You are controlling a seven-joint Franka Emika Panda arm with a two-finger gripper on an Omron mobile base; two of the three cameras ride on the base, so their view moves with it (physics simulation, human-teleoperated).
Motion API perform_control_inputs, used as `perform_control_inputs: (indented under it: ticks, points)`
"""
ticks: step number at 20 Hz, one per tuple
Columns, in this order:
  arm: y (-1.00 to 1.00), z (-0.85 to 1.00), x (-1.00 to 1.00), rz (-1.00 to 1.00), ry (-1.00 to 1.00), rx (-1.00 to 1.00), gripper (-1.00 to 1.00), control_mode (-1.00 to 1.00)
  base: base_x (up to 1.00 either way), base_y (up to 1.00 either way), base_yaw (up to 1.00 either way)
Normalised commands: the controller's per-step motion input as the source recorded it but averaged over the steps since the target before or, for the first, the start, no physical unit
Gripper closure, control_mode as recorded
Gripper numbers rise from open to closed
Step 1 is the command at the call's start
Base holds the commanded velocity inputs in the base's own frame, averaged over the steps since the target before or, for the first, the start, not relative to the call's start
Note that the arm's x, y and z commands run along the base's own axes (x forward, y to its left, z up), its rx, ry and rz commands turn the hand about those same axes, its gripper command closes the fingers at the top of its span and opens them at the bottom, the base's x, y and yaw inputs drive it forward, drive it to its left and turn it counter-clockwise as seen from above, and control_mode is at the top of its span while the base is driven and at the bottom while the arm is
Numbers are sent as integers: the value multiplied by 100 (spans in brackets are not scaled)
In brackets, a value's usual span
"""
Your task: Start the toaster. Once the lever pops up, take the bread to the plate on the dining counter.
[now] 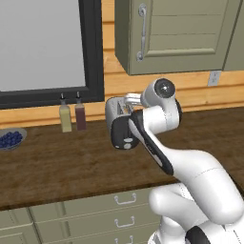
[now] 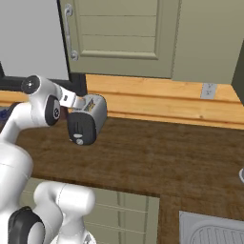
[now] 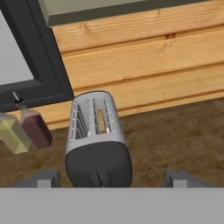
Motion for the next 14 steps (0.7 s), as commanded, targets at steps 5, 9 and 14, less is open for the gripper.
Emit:
perform_control_inputs:
  ticks: [5,9,14]
  points:
    - [-12,8,9,0,16,3,-100,-100,0,0,0]
    - [0,24,13,0,17,1,-100,-100,0,0,0]
    - [0,10,1,0,4,0,-100,-100,0,0,0]
